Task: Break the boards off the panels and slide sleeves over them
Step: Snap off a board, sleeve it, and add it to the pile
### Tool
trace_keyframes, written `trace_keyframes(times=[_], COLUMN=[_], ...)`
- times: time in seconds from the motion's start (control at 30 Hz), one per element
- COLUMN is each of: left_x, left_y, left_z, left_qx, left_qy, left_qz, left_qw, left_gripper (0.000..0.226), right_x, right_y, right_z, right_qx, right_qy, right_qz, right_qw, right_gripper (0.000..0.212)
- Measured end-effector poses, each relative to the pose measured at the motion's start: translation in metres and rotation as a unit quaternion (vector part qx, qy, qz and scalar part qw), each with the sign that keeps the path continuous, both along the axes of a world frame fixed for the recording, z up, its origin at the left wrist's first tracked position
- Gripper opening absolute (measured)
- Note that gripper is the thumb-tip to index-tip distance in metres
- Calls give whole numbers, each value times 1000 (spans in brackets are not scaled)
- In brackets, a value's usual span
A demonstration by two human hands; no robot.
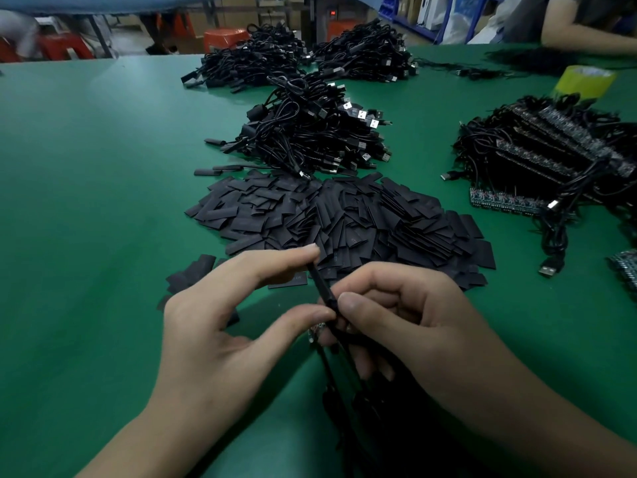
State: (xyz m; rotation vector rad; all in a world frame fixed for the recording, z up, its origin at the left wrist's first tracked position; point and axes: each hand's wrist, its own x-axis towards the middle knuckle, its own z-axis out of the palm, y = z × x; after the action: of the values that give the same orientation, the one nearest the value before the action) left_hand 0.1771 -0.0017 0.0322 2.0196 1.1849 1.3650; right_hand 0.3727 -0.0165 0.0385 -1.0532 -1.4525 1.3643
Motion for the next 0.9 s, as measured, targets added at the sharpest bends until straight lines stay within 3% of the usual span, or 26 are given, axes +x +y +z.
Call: trace_keyframes(times=[0.43,0.7,0.9], left_x=[6,8,7], left_y=[2,1,3], left_z=[-3,-4,-5], left_qx=[-18,0,8], left_qy=[1,13,1], left_qz=[-38,-5,21], left_qw=[999,1000,1000], left_gripper=[42,33,23], right_x=[-5,-9,-8], right_y=[-1,-2,-2], right_z=[-5,-6,-5], right_qx=[31,61,33], right_qy=[-35,-73,-72], right_qz=[-36,-51,-50], right_qw=[998,994,996], right_gripper=[9,11,14])
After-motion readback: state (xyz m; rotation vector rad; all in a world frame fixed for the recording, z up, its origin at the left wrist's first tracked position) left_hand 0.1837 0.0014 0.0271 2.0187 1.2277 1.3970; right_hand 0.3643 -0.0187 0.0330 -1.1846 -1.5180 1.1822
